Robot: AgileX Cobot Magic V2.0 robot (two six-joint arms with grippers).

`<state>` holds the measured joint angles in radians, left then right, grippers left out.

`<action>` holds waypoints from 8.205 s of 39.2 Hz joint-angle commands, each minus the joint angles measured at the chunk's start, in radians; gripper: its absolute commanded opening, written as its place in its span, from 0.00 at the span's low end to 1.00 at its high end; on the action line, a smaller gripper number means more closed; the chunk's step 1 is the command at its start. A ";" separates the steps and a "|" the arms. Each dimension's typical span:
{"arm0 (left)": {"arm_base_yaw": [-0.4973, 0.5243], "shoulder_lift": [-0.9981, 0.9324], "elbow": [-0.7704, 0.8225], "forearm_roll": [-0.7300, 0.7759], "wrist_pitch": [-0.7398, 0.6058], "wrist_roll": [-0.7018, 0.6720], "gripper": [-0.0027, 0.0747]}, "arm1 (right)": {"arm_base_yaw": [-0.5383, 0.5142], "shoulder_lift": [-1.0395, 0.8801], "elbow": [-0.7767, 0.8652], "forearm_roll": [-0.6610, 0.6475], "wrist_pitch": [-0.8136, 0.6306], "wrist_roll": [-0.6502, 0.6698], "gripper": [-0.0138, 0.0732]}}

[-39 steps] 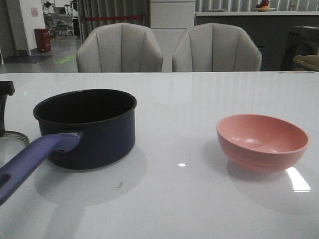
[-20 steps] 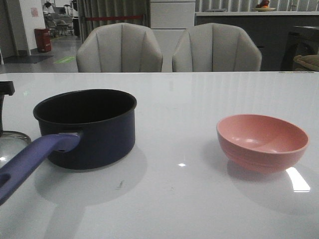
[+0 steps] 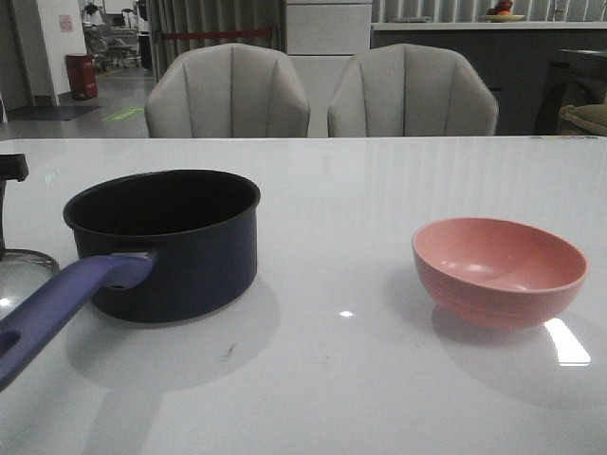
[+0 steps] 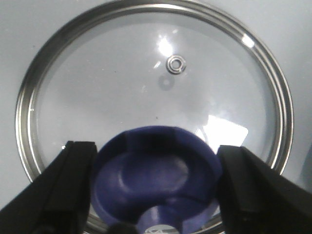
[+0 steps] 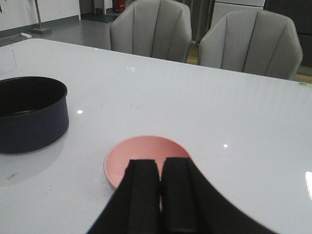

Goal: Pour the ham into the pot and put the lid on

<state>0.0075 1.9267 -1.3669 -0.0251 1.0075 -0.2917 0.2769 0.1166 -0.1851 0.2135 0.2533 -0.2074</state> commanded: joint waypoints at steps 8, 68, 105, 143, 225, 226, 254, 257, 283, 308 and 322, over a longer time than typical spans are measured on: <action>0.003 -0.052 -0.082 -0.008 0.022 0.010 0.37 | -0.001 0.009 -0.027 0.006 -0.085 -0.006 0.35; -0.389 -0.045 -0.502 -0.015 0.261 0.238 0.37 | -0.001 0.009 -0.027 0.006 -0.085 -0.006 0.35; -0.389 -0.040 -0.427 -0.053 0.261 0.238 0.37 | -0.001 0.009 -0.027 0.006 -0.085 -0.006 0.35; -0.376 -0.039 -0.473 -0.022 0.258 0.238 0.86 | -0.001 0.009 -0.027 0.006 -0.085 -0.006 0.35; -0.324 -1.692 0.975 -0.048 -0.669 0.255 0.23 | -0.001 0.009 -0.027 0.006 -0.085 -0.006 0.35; -0.324 -1.692 0.975 -0.048 -0.669 0.255 0.23 | -0.001 0.009 -0.027 0.006 -0.085 -0.006 0.35; 0.013 -1.954 1.365 0.025 -1.057 0.255 0.23 | -0.001 0.009 -0.027 0.006 -0.085 -0.006 0.35; 0.013 -1.949 1.392 0.025 -1.090 0.255 0.23 | -0.001 0.009 -0.027 0.006 -0.084 -0.006 0.35; 0.013 -1.949 1.393 0.019 -1.090 0.255 0.23 | -0.001 0.009 -0.027 0.006 -0.083 -0.006 0.35; 0.013 -1.949 1.393 0.019 -1.090 0.255 0.23 | -0.008 0.009 -0.001 -0.033 -0.113 -0.006 0.35; 0.013 -1.949 1.393 0.019 -1.090 0.255 0.23 | -0.225 -0.106 0.192 -0.252 -0.261 0.128 0.35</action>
<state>0.0184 -0.0047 0.0056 0.0000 0.0000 -0.0357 0.0767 0.0402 0.0126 -0.0143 0.0880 -0.1010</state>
